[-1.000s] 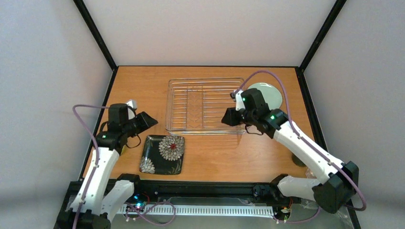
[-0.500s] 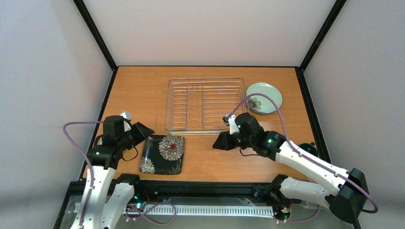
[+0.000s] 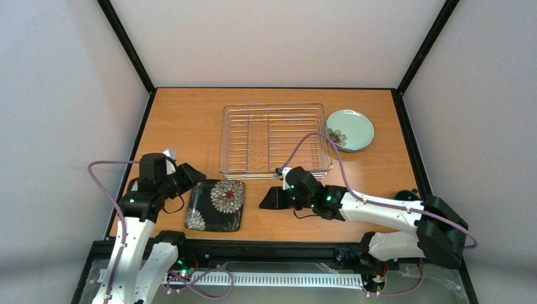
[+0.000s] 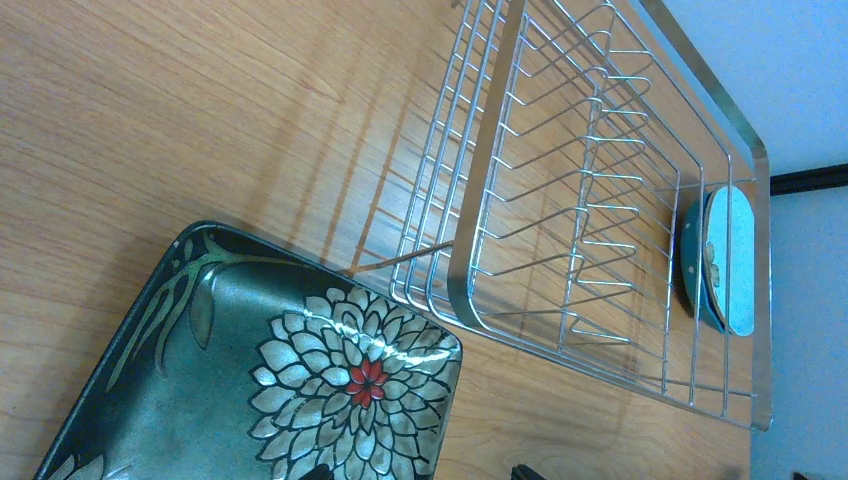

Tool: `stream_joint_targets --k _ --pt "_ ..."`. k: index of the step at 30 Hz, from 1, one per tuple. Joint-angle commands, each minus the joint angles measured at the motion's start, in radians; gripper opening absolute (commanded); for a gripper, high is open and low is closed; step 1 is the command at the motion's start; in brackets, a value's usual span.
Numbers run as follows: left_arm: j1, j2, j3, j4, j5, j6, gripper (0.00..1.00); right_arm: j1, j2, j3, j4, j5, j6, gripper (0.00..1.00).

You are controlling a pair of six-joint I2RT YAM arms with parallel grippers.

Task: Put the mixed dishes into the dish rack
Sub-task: Grab the plate at the corner of the board.

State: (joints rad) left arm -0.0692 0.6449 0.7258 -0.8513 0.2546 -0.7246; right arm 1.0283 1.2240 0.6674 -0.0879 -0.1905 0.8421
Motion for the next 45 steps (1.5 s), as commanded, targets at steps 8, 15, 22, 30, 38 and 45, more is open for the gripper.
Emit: stream_joint_targets --k 8,15,22,30,38,45 --pt "-0.005 -0.011 0.027 0.024 0.029 0.014 1.0 0.028 0.169 -0.122 0.467 0.022 0.221 0.82" --pt "-0.005 -0.016 0.039 0.019 0.048 0.017 1.0 0.053 0.291 -0.12 0.629 0.024 0.275 0.88" --pt "-0.005 -0.035 0.026 0.032 0.071 0.007 1.0 0.073 0.394 -0.103 0.738 0.038 0.32 0.89" --pt "-0.005 -0.055 0.025 0.032 0.084 0.007 1.0 0.096 0.473 -0.099 0.812 0.077 0.347 0.89" --pt "-0.006 -0.055 0.044 0.018 0.095 0.011 1.0 0.103 0.547 -0.091 0.878 0.094 0.365 0.9" --pt "-0.006 -0.063 0.067 -0.007 0.108 0.007 1.0 0.104 0.645 -0.061 0.947 0.085 0.373 0.9"
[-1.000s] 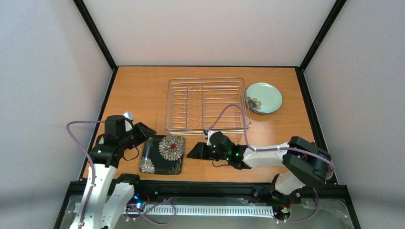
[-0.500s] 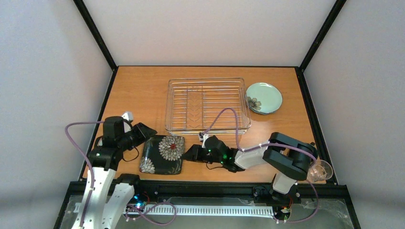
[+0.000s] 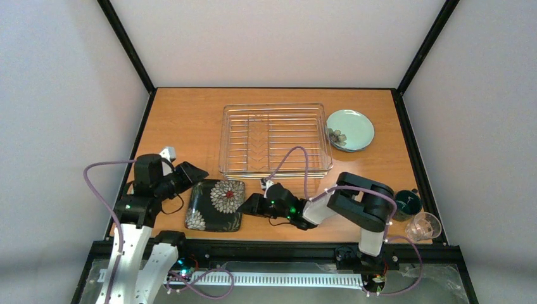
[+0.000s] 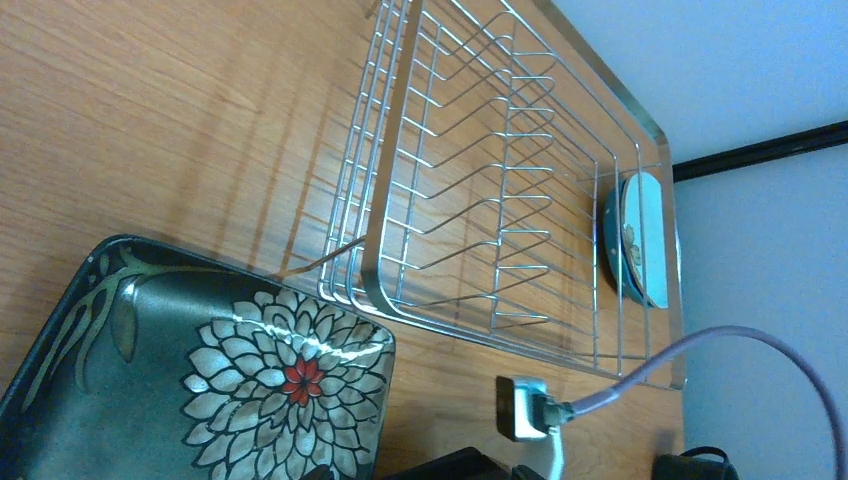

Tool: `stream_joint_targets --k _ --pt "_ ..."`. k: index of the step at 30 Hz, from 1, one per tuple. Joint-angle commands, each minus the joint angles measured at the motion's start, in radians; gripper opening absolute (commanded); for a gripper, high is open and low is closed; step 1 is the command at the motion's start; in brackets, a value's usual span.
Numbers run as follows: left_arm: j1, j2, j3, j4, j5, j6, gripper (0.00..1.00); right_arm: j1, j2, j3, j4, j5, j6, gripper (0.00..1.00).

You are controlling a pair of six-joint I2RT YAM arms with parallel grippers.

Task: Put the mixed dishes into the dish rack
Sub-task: Grab the plate at the corner of the board.

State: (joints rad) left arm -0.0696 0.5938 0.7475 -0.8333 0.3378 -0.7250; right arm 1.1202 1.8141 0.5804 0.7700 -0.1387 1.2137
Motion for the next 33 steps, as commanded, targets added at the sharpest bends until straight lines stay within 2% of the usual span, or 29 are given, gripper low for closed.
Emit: stream_joint_targets --k 1,12,16,19,21,22,23,24,25,28,33 --pt "-0.006 -0.014 0.045 -0.029 0.027 0.006 1.0 0.011 0.068 0.034 0.097 0.032 0.004 0.89" --pt "-0.006 -0.054 0.009 -0.046 0.045 0.004 1.0 0.033 0.205 0.116 0.126 0.072 0.019 0.89" --pt "-0.009 -0.065 -0.012 -0.037 0.058 -0.001 1.0 0.063 0.236 0.163 0.04 0.13 0.025 0.86" --pt "-0.015 -0.073 -0.025 -0.035 0.057 -0.001 1.0 0.083 0.245 0.201 -0.064 0.183 0.035 0.8" --pt "-0.016 -0.078 -0.036 -0.035 0.058 -0.003 1.0 0.092 0.251 0.219 -0.15 0.207 0.054 0.73" --pt "-0.017 -0.081 -0.04 -0.034 0.058 -0.004 1.0 0.095 0.252 0.224 -0.182 0.218 0.061 0.66" --pt "-0.018 -0.084 -0.045 -0.034 0.057 -0.004 1.0 0.097 0.252 0.223 -0.204 0.231 0.066 0.55" --pt "-0.018 -0.086 -0.049 -0.033 0.058 -0.006 1.0 0.099 0.249 0.224 -0.234 0.244 0.077 0.38" --pt "-0.018 -0.087 -0.052 -0.031 0.058 -0.006 1.0 0.102 0.243 0.226 -0.279 0.259 0.089 0.26" --pt "-0.019 -0.088 -0.053 -0.028 0.059 -0.008 1.0 0.107 0.226 0.232 -0.375 0.288 0.096 0.04" --pt "-0.019 -0.083 -0.04 -0.025 0.05 -0.012 1.0 0.108 0.178 0.2 -0.41 0.312 0.081 0.02"
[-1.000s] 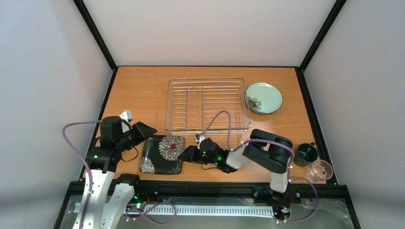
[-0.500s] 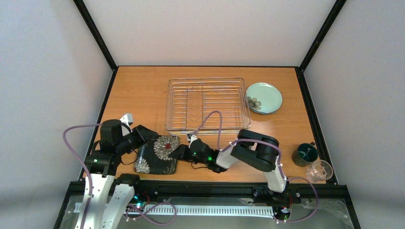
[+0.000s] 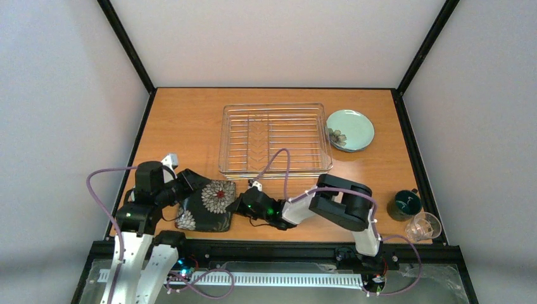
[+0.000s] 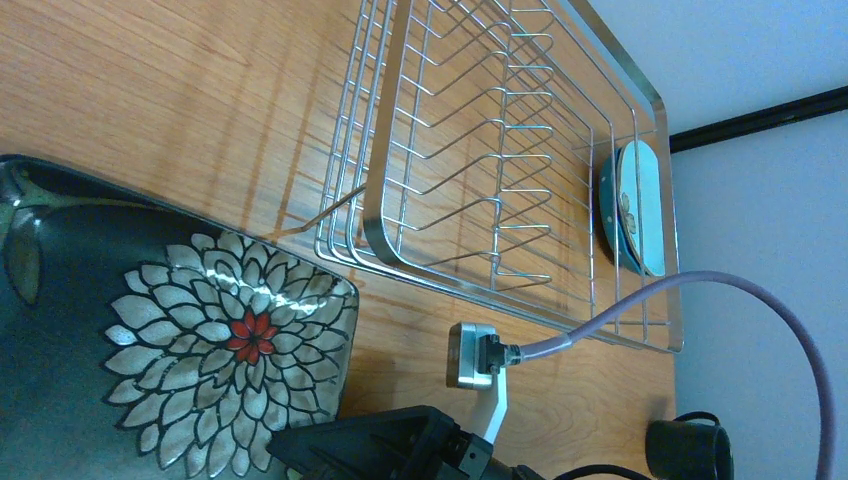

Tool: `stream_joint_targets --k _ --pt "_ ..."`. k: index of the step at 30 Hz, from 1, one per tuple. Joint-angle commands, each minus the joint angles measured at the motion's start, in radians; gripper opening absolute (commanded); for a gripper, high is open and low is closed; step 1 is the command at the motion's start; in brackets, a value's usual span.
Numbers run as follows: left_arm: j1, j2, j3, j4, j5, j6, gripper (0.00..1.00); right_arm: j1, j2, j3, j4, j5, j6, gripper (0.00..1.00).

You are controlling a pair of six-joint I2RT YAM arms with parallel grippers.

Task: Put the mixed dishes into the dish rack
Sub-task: Grab the plate at the corner of the board.

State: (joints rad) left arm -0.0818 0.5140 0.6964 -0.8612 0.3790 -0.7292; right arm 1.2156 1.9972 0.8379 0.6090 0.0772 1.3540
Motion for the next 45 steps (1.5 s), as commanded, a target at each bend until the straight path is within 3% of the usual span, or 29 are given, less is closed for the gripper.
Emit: stream_joint_targets --k 1,31,45 --pt "-0.007 -0.002 0.02 0.001 0.003 -0.008 1.0 0.013 -0.02 -0.061 -0.259 0.101 -0.07 0.02" --pt "-0.007 -0.02 0.172 -0.014 -0.088 -0.128 1.0 0.043 -0.613 -0.093 -0.679 0.18 -0.448 0.02" --pt "-0.007 0.032 0.212 0.017 0.045 -0.177 1.0 0.074 -0.85 -0.086 -0.836 0.235 -0.563 0.02"
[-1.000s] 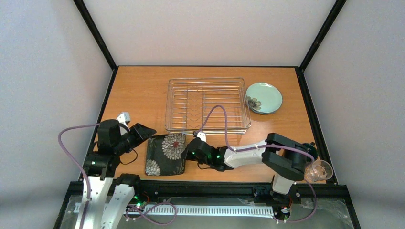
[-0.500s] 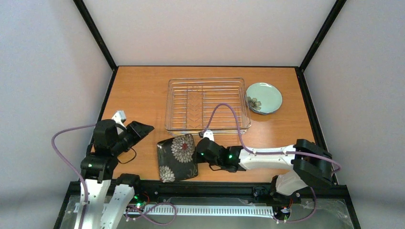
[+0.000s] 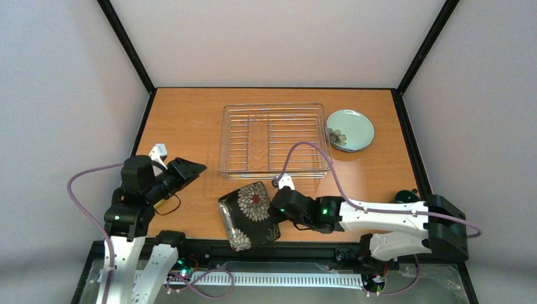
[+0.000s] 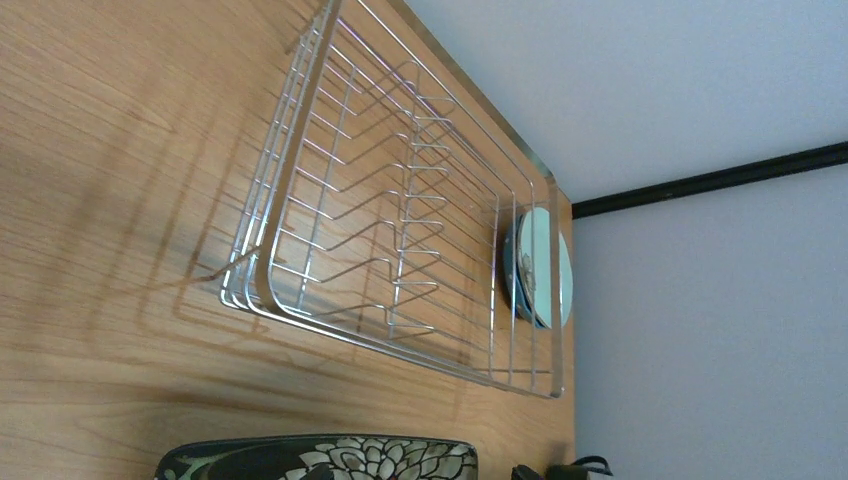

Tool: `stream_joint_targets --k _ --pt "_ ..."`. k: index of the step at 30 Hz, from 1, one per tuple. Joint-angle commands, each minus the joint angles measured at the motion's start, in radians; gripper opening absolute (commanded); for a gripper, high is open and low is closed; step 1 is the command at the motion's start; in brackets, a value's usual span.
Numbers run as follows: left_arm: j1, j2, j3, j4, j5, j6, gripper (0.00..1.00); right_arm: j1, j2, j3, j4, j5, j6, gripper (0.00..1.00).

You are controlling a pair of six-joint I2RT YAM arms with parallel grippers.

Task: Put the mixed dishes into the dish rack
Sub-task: Grab the plate at the corner of the board, then pass from the right arm to the left

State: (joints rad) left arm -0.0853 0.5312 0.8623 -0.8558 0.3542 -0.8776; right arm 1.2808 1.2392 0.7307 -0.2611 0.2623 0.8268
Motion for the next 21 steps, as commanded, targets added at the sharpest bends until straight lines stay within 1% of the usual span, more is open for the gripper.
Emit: stream_joint_targets --k 1,5,10,15,21 --pt "-0.004 0.017 0.045 0.018 0.081 -0.033 1.0 0.009 -0.107 0.022 0.028 0.053 -0.045 0.02" --pt "-0.004 0.018 0.034 0.033 0.12 -0.05 1.0 0.008 -0.154 0.037 0.002 0.059 -0.083 0.02" --pt "-0.004 0.037 0.049 0.048 0.159 -0.075 1.0 0.009 -0.211 0.097 -0.049 0.074 -0.14 0.02" --pt "-0.004 0.086 0.081 0.08 0.198 -0.118 1.0 0.009 -0.25 0.2 -0.102 0.101 -0.226 0.02" --pt "-0.004 0.152 0.133 0.123 0.215 -0.176 1.0 0.008 -0.253 0.328 -0.141 0.134 -0.327 0.02"
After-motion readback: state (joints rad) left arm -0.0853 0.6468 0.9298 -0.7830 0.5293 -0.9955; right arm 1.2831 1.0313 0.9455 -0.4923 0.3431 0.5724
